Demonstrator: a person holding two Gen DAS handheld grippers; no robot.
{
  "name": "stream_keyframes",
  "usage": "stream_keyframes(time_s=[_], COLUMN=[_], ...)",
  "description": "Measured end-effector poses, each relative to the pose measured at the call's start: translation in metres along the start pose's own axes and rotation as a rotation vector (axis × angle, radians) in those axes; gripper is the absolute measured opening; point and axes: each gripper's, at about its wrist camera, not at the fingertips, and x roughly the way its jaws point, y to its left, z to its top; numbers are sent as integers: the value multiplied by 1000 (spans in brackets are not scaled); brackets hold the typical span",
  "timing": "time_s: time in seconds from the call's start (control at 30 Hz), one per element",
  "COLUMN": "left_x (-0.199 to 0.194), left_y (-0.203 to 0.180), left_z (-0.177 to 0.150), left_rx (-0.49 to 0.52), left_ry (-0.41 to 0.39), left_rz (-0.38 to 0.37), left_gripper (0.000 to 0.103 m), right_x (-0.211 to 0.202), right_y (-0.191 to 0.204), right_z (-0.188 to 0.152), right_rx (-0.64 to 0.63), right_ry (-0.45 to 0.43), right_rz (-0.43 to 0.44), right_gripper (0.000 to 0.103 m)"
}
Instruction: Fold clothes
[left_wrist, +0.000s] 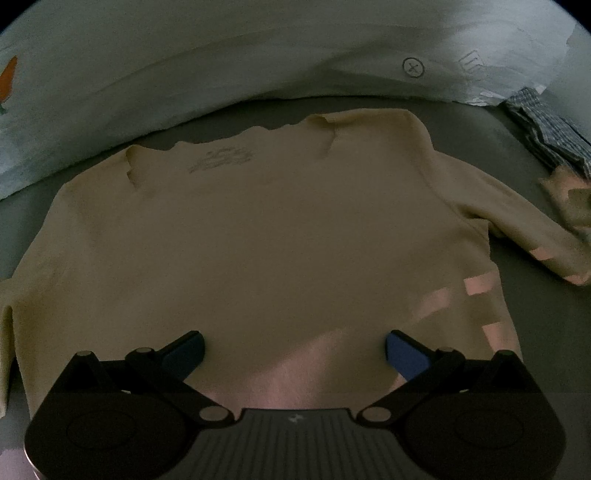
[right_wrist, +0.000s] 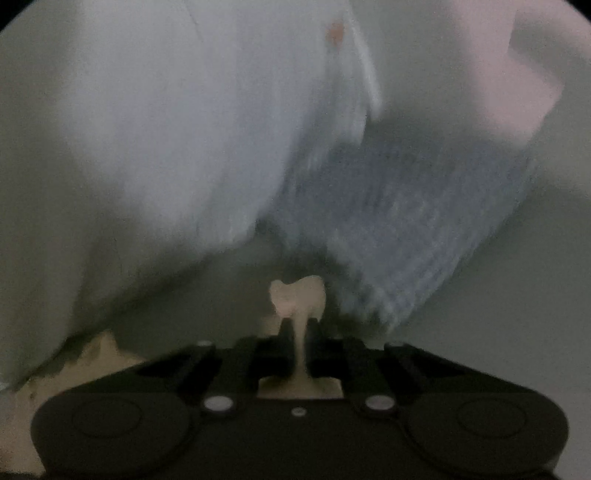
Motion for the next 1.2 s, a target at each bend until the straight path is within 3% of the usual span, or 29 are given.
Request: stream_keyframes(time_s=[0.1, 0.17, 0.23, 0.33, 0.43, 0.53, 0.57, 0.63, 0.67, 0.73, 0.8, 0.87, 0.9, 0.97, 1.2], left_x=[0, 0, 1, 2, 3, 2, 2, 2, 2, 2, 2, 2, 2, 2, 2], left_y=[0, -1, -2, -1, -1, 0, 0, -1, -1, -1, -2, -2, -2, -2, -2], left_z=[0, 0, 0, 1, 3, 3, 2, 1, 1, 1, 2, 2, 2, 3, 3], left_rx=[2, 0, -2, 3, 10, 10, 10, 10, 10, 10, 9, 9, 9, 9, 9], left_ry=[-2, -7, -10, -6, 4, 0, -3, -9, -10, -9, -8, -8, -8, -6, -6], left_rz=[-1, 1, 3, 1, -5, -5, -4, -4, -4, -4, -4, -4, -3, -4, -4], left_gripper=[103, 103, 103, 103, 103, 103, 103, 103, 103, 103, 103, 103, 103, 103, 103], right_x=[-69, -95, -97, -77, -75, -83, -84, -83, -80, -71, -66, -57, -55, -52, -39], right_y=[9, 4, -8, -33, -59, -81, -86, -95, -97, -102, -103, -100, -96, -89, -78], right_z=[14, 11, -5, -36, -54, -59, -60, -61, -60, -59, -58, -59, -58, -53, -4], right_rx=[-48, -22, -5, 3, 116, 266, 295, 328, 326, 314, 301, 265, 233, 194, 104], right_ry=[-204, -227, -163, 27, 110, 107, 101, 97, 105, 133, 167, 212, 216, 210, 48], right_rz=[-198, -335, -455, -570, -577, -571, -566, -560, -560, -536, -474, -426, -430, -430, -464], right_gripper=[7, 12, 18, 20, 23, 41, 40, 44, 51, 52, 41, 10, 4, 3, 3])
